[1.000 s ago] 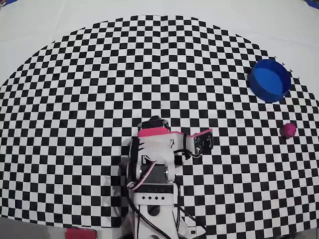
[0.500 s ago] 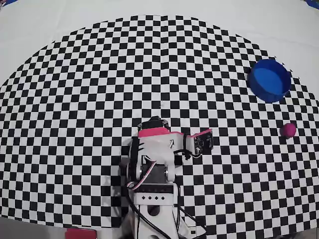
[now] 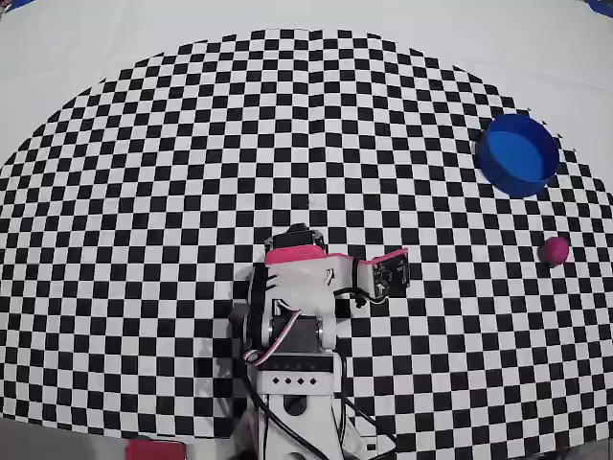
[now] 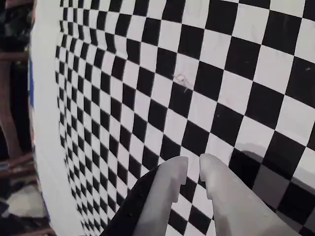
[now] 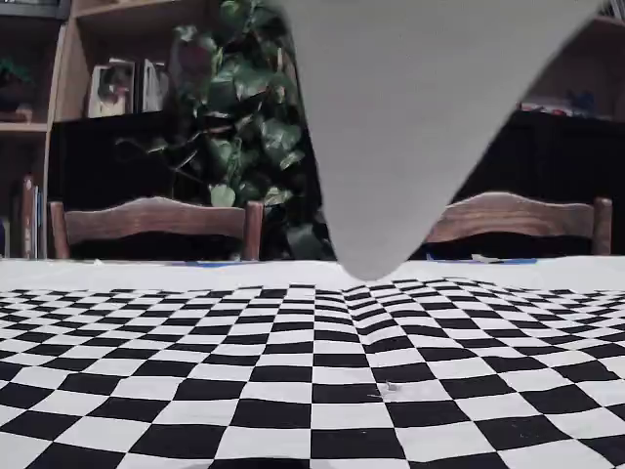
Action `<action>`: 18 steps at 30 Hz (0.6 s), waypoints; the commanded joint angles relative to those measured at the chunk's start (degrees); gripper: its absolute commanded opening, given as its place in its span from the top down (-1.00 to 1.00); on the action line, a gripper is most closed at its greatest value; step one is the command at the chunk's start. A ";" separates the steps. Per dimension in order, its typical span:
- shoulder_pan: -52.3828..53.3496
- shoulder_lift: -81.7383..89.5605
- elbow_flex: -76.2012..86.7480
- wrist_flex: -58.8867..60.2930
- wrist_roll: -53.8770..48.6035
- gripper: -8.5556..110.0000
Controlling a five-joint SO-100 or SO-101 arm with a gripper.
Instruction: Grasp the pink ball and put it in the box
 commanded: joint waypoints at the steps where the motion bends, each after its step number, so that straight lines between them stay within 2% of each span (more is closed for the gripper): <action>1: -0.26 1.05 0.44 0.09 0.09 0.85; 18: -1.05 1.05 0.44 0.18 -0.26 0.85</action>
